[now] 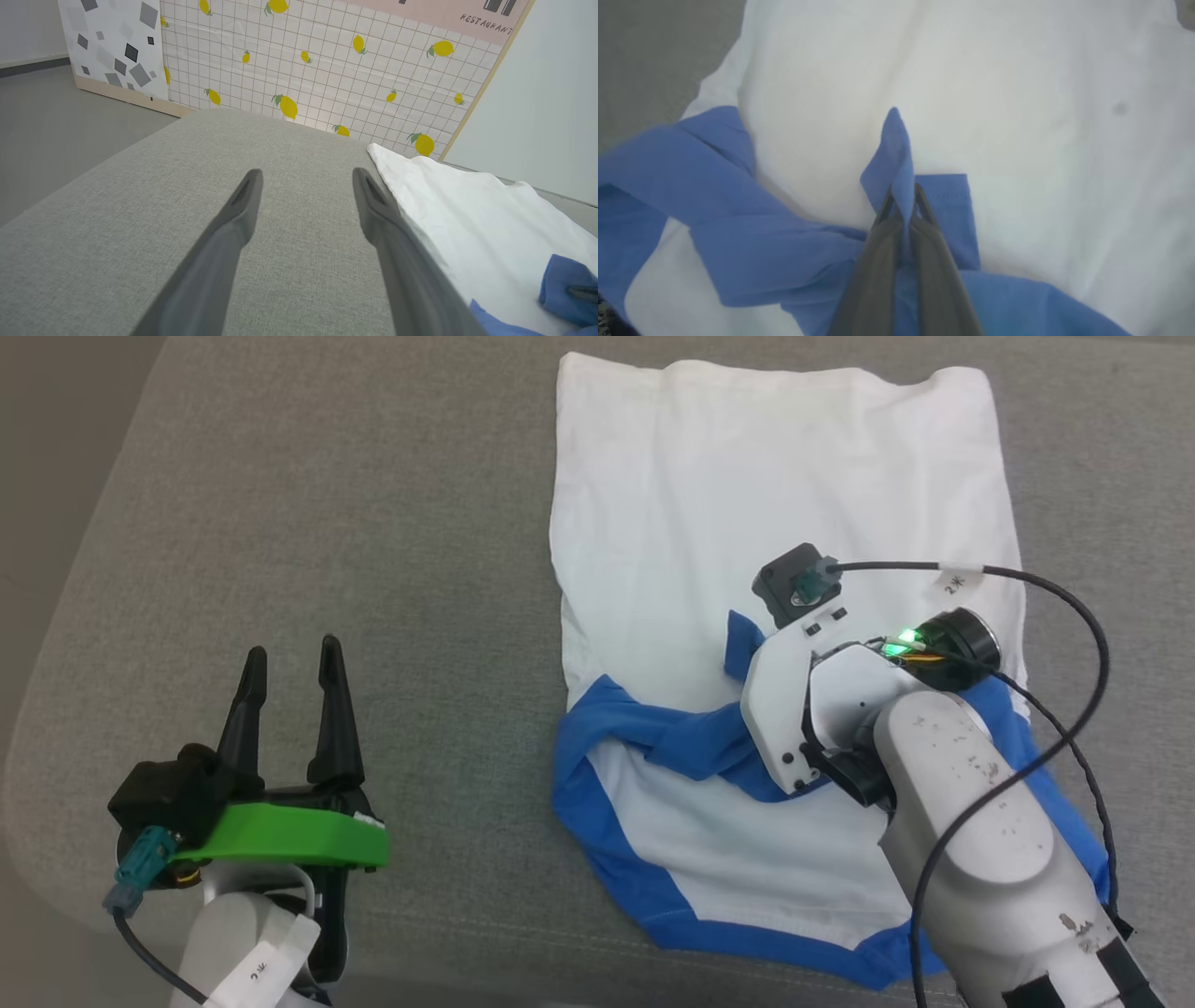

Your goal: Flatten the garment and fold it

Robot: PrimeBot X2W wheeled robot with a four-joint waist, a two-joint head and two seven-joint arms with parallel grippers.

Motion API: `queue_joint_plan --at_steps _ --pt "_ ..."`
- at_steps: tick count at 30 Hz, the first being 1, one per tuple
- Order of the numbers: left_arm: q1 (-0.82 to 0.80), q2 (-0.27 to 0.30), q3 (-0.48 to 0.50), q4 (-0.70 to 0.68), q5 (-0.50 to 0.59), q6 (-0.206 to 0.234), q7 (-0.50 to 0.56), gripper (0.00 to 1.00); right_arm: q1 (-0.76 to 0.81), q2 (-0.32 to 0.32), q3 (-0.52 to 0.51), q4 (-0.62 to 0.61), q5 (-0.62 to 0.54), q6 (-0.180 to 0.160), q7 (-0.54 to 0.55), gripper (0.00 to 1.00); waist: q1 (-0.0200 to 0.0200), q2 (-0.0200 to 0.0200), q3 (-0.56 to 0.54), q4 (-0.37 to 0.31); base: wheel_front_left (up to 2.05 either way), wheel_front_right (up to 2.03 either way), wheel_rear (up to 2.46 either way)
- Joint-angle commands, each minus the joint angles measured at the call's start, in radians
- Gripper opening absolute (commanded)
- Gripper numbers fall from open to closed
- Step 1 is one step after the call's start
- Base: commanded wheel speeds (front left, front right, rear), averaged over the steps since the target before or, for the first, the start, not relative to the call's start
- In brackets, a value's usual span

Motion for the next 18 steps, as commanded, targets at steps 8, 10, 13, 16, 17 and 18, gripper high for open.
queue_joint_plan --at_steps 8,10,13,16,17,18 --pt "-0.017 -0.007 -0.006 0.022 -0.014 -0.004 -0.004 1.0 -0.037 0.0 0.021 0.056 0.131 -0.002 -0.034 1.0 0.0001 0.0 0.009 0.015 0.0 0.0 0.0" --pt "-0.012 -0.007 -0.004 0.028 -0.012 -0.003 -0.004 1.0 -0.02 0.0 0.008 0.007 0.167 -0.002 -0.065 1.0 0.0001 0.0 -0.004 0.002 0.0 0.0 0.0" --pt "-0.001 -0.007 0.002 0.035 -0.008 -0.003 -0.004 1.0 0.025 -0.003 -0.012 -0.105 0.204 -0.002 -0.125 1.0 0.0001 0.0 -0.029 -0.027 0.0 0.0 0.0" --pt "0.009 -0.002 0.005 0.041 -0.002 -0.004 -0.004 1.0 0.084 -0.017 -0.042 -0.229 0.221 -0.002 -0.196 1.0 0.0001 0.0 -0.049 -0.061 0.0 0.0 0.0" --pt "0.012 0.003 0.005 0.045 -0.001 -0.005 -0.004 1.0 0.111 -0.024 -0.052 -0.272 0.226 -0.002 -0.224 1.0 0.0001 0.0 -0.056 -0.075 0.0 0.0 0.0" --pt "0.013 0.007 0.005 0.048 0.0 -0.005 -0.004 1.0 0.132 -0.029 -0.061 -0.305 0.227 -0.002 -0.249 1.0 0.0001 0.0 -0.061 -0.087 0.0 0.0 0.0"
